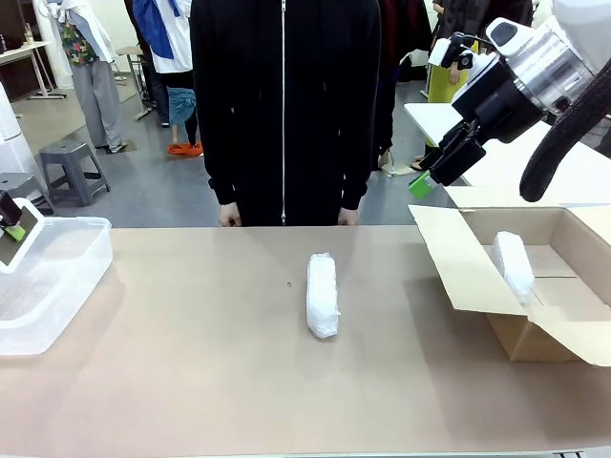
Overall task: Separate and place wrapped and unwrapped clocks.
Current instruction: If the picked Digital clock is wrapped, place it in the Package Box ; if not, place it in the Organizing box.
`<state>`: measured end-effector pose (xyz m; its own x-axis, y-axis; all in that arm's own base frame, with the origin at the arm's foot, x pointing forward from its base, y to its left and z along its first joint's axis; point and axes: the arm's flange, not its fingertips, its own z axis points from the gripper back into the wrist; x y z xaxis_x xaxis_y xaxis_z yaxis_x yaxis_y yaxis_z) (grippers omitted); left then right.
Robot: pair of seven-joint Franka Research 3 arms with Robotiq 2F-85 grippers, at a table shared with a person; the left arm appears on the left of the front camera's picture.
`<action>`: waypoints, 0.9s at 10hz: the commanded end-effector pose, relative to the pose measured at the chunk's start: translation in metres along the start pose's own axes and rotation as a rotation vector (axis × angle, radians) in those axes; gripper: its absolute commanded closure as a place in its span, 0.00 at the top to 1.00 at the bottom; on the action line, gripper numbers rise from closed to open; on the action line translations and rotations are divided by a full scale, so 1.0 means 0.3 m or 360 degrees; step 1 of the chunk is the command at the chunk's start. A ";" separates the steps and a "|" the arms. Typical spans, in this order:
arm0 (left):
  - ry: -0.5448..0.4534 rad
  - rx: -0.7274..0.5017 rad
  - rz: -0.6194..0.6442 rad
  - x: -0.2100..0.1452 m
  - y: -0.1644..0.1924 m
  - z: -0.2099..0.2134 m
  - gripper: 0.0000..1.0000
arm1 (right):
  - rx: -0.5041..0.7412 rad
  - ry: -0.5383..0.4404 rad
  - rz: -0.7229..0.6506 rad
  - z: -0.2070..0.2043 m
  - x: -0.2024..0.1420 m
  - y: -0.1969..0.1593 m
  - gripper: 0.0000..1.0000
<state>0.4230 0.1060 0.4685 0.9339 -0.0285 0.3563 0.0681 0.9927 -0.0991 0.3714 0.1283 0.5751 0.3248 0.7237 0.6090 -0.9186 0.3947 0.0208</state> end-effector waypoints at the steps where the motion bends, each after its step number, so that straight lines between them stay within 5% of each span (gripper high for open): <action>1: -0.0007 0.0069 0.0068 0.019 0.038 -0.033 0.51 | 0.0032 -0.0021 0.0002 -0.001 0.005 -0.007 1.00; 9: -0.0023 0.0005 0.0086 0.061 0.125 -0.225 0.51 | 0.0032 -0.0021 0.0002 -0.001 0.005 -0.007 1.00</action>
<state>0.4578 0.1298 0.4113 0.9364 0.0450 0.3480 -0.0014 0.9922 -0.1244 0.3714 0.1283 0.5751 0.3247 0.7237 0.6090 -0.9186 0.3947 0.0208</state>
